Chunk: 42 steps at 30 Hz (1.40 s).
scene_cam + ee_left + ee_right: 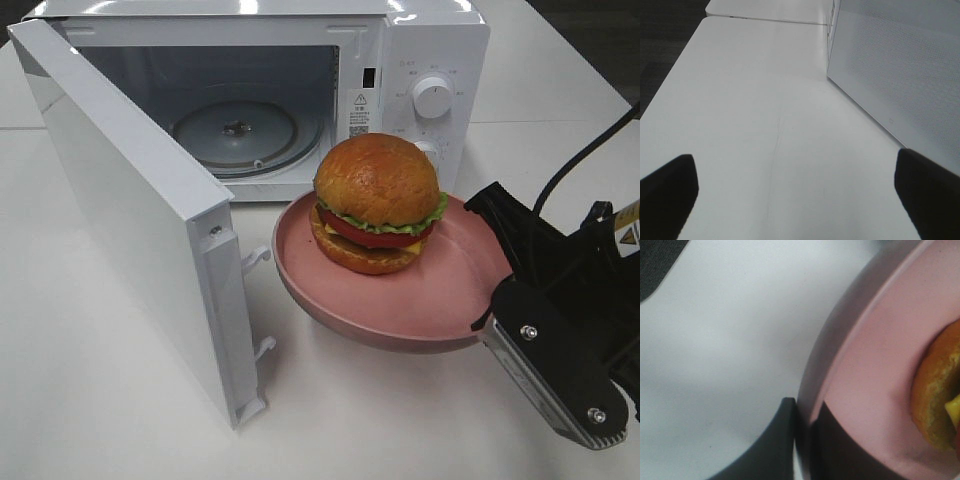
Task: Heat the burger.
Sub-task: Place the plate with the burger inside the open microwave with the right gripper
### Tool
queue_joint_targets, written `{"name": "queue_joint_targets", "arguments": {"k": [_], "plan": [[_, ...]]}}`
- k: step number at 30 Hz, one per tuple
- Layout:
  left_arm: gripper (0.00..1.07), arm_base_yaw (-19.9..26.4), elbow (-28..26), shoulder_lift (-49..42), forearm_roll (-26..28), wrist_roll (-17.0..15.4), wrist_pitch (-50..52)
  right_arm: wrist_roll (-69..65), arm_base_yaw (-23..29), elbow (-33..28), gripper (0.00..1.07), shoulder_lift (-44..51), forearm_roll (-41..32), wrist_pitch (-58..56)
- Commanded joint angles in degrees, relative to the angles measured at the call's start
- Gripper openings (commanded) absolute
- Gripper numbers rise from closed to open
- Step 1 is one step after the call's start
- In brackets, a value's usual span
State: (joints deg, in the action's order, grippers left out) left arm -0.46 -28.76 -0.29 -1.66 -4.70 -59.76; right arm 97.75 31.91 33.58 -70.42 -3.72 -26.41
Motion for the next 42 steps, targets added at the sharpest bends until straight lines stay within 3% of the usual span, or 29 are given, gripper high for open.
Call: {"name": "queue_joint_targets", "arguments": {"k": [1,9,30,42], "plan": [[1.00,0.06,0.11,-1.26,-0.17,-0.06,0.46,0.86,-0.23,0.29,0.00,0.46,-0.80,3.38],[1.00,0.06,0.11,-1.26,-0.17,-0.06,0.46,0.97,-0.11,0.86,0.00,-1.66,-0.80,5.33],[1.00,0.06,0.11,-1.26,-0.17,-0.06,0.46,1.03,-0.06,12.15,0.00,-12.03,4.13,6.70],[1.00,0.06,0.11,-1.26,-0.17,-0.06,0.46,-0.80,2.58,18.33,0.00,-18.51,7.28,6.76]]}}
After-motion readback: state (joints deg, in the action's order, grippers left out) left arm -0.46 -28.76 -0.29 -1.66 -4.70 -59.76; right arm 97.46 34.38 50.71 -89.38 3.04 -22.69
